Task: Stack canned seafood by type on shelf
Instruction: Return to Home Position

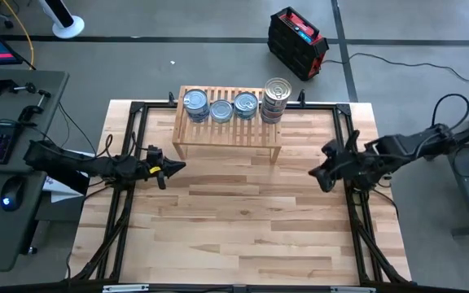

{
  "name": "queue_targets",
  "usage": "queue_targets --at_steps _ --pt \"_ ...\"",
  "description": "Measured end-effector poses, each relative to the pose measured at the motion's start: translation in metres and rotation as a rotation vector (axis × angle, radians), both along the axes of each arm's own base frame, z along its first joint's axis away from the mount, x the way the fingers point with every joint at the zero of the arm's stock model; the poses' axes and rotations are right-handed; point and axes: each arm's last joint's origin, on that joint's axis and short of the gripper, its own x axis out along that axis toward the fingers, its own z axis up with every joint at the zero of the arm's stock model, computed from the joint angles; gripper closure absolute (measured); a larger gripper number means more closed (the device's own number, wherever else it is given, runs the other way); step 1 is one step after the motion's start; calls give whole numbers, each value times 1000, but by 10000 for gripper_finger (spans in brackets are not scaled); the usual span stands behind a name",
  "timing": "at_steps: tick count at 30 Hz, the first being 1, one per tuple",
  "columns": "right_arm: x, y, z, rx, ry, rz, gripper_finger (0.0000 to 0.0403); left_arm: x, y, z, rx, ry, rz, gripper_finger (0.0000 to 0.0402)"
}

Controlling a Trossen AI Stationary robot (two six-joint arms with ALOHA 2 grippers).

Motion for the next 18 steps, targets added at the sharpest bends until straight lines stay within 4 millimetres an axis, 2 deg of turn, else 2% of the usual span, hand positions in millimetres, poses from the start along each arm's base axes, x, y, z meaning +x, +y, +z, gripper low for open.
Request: queue_targets --at_steps 3,6,11,14,18 --pt "-10 -5 -35 -4 -105 7 387 0 0 0 0 0 0 402" --pt "-22 -16 -63 -82 -262 3 400 0 0 0 0 0 0 402" --pt "-33 -29 -85 -348 -585 89 402 0 0 0 -2 -1 0 401" --pt "-39 -33 -102 -463 -620 160 402 0 0 0 -4 -1 0 401" --pt "-44 -34 -122 -506 -629 268 402 0 0 0 -4 -1 0 401"
